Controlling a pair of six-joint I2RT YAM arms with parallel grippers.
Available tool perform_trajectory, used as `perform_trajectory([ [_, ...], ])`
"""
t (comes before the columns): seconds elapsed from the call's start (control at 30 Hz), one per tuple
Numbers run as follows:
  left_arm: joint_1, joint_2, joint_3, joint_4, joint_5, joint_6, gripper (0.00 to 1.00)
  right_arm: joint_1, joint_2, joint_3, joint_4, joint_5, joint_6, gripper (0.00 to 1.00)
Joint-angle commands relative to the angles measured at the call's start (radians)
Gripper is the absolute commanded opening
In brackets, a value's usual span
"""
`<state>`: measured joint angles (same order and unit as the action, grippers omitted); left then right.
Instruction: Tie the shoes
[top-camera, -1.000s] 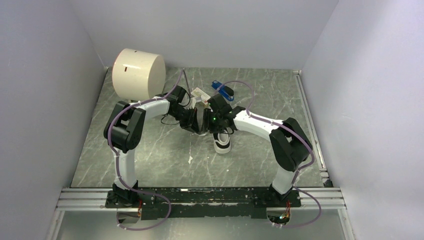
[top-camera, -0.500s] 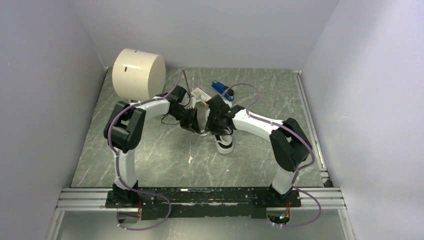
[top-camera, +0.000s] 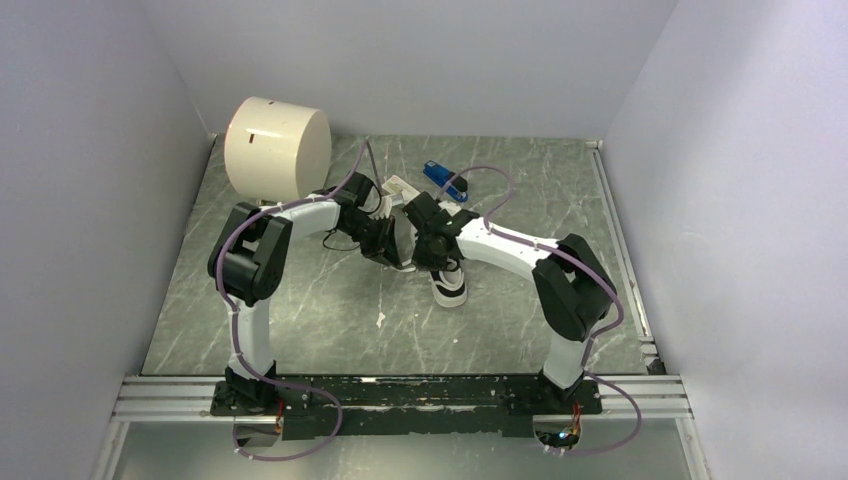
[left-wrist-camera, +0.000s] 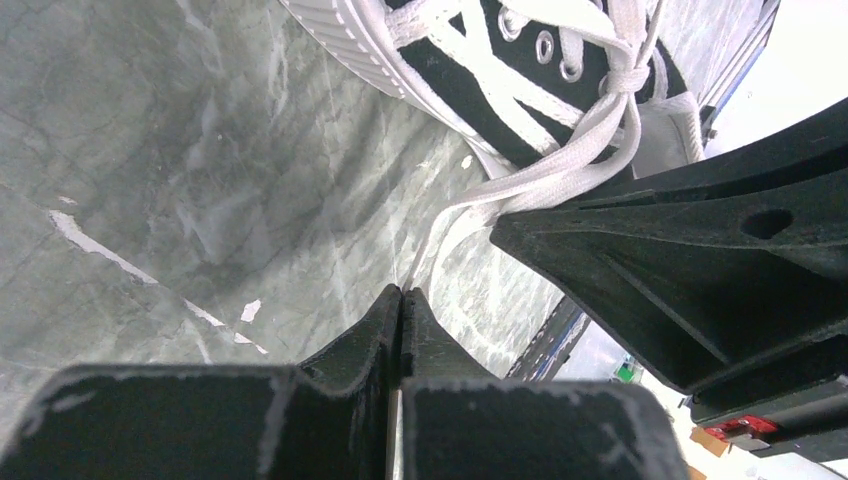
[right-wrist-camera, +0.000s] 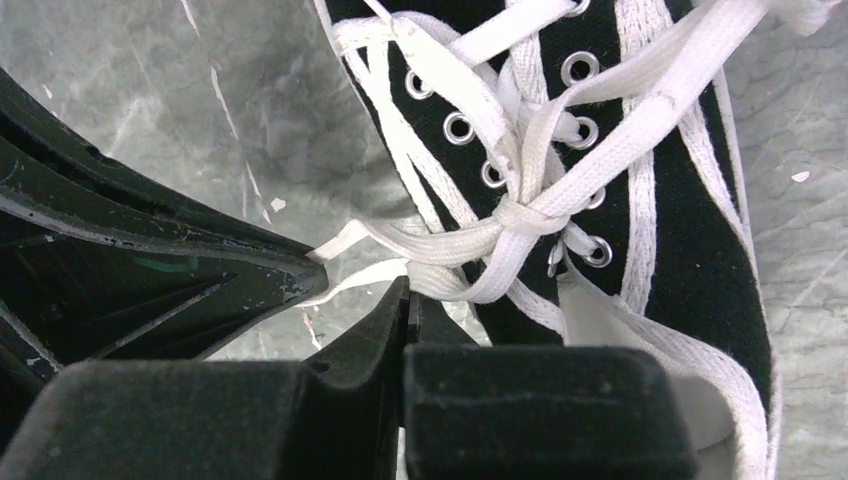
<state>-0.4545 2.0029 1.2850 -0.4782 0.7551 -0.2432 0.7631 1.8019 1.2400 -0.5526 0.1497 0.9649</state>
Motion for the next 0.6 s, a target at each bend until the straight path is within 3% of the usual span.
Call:
perform_trajectory([
  [0.0, -0.002, -0.023, 0.008, -0.004, -0.002, 0.016, 0.05, 0.006, -0.03, 0.026, -0.053, 0.028, -0.062, 0.0],
  [0.13, 0.005, -0.012, 0.018, -0.01, -0.003, 0.022, 0.05, 0.009, -0.085, 0.009, 0.023, -0.09, -0.226, 0.0],
  [0.3, 0.005, 0.0, 0.029, -0.018, -0.003, 0.028, 0.05, 0.007, -0.118, -0.036, 0.082, -0.402, -0.388, 0.0],
  [0.57, 0.005, 0.007, 0.028, -0.015, -0.001, 0.027, 0.05, 0.005, -0.124, -0.049, 0.111, -0.574, -0.443, 0.0],
])
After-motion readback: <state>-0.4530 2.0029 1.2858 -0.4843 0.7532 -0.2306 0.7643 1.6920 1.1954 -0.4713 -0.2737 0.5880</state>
